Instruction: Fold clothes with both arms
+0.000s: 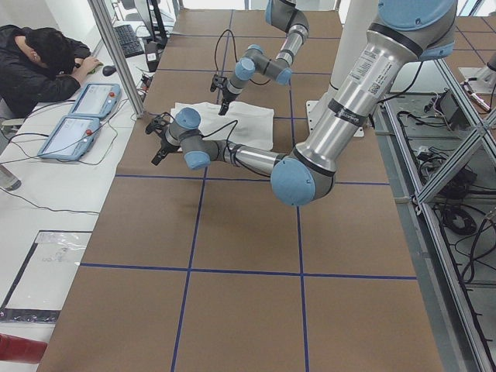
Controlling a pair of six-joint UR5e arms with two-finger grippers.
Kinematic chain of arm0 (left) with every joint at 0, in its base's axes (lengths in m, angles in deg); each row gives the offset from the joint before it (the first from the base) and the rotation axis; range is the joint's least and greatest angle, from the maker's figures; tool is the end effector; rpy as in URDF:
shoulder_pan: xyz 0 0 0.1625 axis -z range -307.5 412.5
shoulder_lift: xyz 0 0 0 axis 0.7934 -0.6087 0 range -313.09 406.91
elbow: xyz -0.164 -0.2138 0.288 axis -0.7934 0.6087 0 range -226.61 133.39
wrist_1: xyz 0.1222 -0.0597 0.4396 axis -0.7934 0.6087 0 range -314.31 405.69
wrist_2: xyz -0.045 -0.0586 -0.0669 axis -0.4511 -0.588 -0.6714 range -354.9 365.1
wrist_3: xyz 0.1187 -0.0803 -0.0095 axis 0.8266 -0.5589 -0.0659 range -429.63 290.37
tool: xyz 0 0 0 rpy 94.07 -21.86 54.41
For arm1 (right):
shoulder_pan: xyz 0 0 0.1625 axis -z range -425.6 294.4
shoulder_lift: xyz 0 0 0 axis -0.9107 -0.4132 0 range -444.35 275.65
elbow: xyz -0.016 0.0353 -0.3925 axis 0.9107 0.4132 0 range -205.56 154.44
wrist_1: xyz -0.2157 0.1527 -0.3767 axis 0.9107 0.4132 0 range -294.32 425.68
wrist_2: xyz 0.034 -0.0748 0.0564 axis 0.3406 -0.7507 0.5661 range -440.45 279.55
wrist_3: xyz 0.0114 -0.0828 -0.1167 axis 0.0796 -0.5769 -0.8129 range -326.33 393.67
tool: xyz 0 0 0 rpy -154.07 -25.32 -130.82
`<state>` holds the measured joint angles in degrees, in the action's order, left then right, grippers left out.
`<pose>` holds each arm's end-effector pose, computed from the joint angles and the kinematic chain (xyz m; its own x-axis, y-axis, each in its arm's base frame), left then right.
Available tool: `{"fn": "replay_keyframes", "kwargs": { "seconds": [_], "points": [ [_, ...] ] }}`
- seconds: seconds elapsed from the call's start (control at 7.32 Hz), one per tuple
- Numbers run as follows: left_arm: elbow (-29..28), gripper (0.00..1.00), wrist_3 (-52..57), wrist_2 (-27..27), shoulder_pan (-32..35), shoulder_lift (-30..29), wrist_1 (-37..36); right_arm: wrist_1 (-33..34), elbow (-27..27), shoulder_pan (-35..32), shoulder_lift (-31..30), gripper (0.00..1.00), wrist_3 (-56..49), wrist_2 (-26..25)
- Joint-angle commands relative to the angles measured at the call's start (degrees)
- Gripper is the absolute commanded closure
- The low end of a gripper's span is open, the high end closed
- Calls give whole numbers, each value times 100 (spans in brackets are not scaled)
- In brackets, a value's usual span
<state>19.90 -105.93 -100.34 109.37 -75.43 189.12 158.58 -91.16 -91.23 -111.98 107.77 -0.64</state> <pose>0.3659 -0.7345 0.4041 0.6973 0.3529 -0.6239 0.1967 0.7428 0.6399 -0.7061 -0.5148 0.1327 0.8514 0.1095 0.5130 -0.2955 0.9081 0.2966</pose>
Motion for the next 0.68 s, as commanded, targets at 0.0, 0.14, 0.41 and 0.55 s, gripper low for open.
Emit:
{"fn": "replay_keyframes", "kwargs": {
  "seconds": [0.0,0.14,0.41,0.55],
  "points": [
    [3,0,9,6,0,-1,0,0,100,137,47,5,-62,35],
    [-6,0,0,6,-9,-1,0,35,161,199,30,2,-323,70],
    [-6,0,0,6,0,8,0,201,162,217,-14,2,-596,122],
    [-6,0,0,6,0,8,0,402,144,217,-14,2,-920,114]
  ]
}}
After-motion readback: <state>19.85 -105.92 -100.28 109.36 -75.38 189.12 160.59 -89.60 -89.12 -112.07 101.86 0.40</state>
